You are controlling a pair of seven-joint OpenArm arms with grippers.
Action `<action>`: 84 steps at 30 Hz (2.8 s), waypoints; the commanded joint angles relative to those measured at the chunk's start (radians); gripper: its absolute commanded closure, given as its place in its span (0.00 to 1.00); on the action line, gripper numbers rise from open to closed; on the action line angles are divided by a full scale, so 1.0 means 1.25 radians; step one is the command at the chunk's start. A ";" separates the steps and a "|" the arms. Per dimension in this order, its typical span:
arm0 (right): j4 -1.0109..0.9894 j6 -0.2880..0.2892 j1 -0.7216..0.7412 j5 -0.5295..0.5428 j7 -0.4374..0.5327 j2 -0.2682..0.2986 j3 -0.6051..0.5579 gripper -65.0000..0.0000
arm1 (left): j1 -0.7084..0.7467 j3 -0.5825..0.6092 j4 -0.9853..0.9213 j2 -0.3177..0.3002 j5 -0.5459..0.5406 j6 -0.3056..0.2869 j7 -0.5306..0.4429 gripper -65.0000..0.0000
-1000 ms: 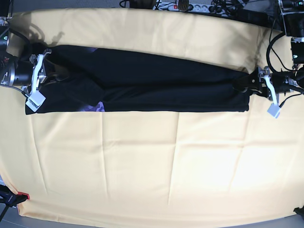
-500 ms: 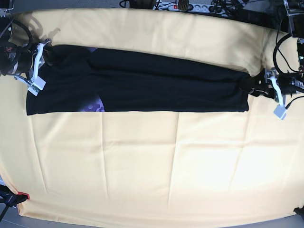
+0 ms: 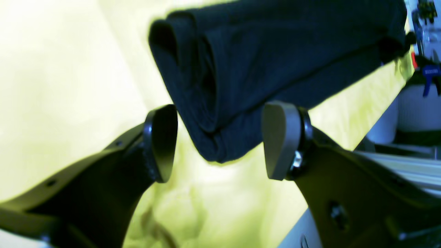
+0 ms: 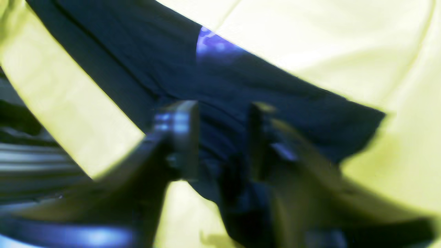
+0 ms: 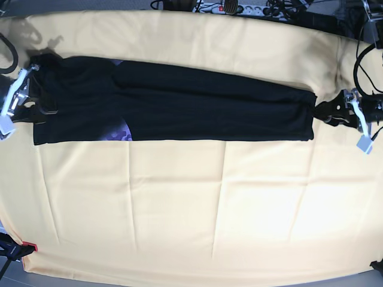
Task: Fold the T-shirt properly
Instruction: 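Grasp the folded strip's end with the left gripper, then fold the strip end with the left gripper toward the right gripper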
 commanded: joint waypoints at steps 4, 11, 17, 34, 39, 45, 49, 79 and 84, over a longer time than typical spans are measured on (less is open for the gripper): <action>-0.078 0.001 0.005 -0.132 0.135 -0.069 -0.015 1.00 | -0.012 -0.089 0.010 -0.019 -0.019 -0.002 -0.001 0.38; -0.287 0.001 0.007 -0.345 0.287 -0.104 -0.126 1.00 | 0.017 -0.194 0.010 0.024 0.080 0.004 -0.042 0.38; -0.311 0.001 0.007 -0.417 0.309 -0.104 -0.191 1.00 | 0.056 -0.198 0.010 0.105 0.166 0.004 -0.134 0.38; -0.310 0.001 0.007 -0.375 0.304 -0.104 -0.191 1.00 | 0.053 -0.094 0.010 0.255 0.174 -0.002 -0.154 0.38; -0.310 0.001 0.008 -0.375 0.293 -0.104 -0.191 1.00 | 0.042 -0.025 0.010 0.255 0.172 0.003 -0.155 0.69; -0.310 0.001 0.010 -0.373 0.293 -0.104 -0.191 1.00 | 0.012 -0.045 0.010 0.253 0.191 0.051 -0.155 1.00; -0.310 0.001 0.009 -0.375 0.293 -0.104 -0.191 1.00 | -0.005 -0.093 0.010 0.253 0.188 0.059 -0.148 1.00; -0.310 0.001 0.009 -0.376 0.299 -0.104 -0.191 1.00 | -0.009 0.136 0.201 0.508 0.030 -0.052 -0.109 1.00; -0.310 0.001 0.009 -0.378 0.293 -0.104 -0.191 1.00 | -0.009 0.170 0.201 0.558 0.069 -0.052 -0.131 1.00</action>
